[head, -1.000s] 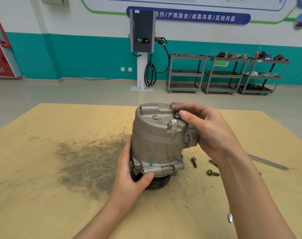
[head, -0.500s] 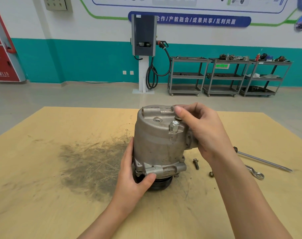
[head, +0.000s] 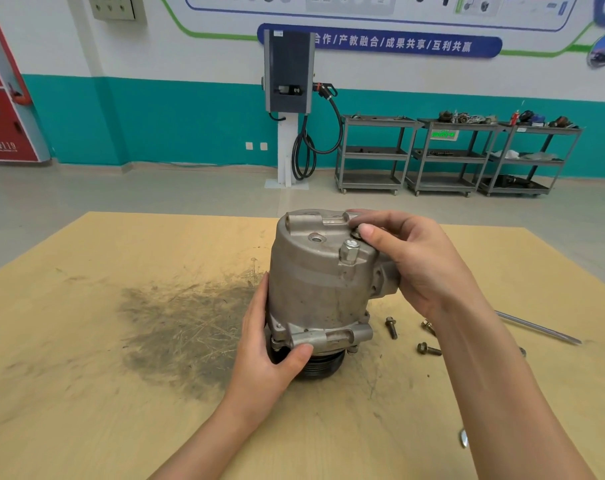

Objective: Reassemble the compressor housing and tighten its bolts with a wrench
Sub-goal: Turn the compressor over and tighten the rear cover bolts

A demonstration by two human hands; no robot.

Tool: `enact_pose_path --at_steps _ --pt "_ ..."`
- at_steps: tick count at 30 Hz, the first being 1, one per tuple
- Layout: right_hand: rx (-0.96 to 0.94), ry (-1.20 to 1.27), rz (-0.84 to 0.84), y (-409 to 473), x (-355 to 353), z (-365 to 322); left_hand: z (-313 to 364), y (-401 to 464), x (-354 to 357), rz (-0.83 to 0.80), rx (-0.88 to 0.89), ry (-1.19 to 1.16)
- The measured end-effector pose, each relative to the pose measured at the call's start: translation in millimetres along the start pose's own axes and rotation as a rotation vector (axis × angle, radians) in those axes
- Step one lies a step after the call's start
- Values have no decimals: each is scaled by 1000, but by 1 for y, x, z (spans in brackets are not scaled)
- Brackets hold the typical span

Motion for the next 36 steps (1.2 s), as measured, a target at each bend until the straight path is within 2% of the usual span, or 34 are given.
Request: enact_pose_path --at_steps 11,19,29,36 --pt "-11 -142 130 0 1 1 5 0 1 2 11 4" --pt "38 63 -68 -4 -4 -2 2 0 1 -7 12 6" --pt "30 -2 -53 -1 -3 0 -2 1 0 -15 0 6" --pt "-6 -126 102 0 0 1 -4 0 -1 -10 11 -11"
Point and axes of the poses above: each hand's wrist, its own y-axis towards the middle knuckle, its own x-axis out of the palm, z = x × y, the point moved 6 cm from there along y, towards the middle knuckle, and after that the axes turned 10 degrees about -z, right-handed, at the moved point
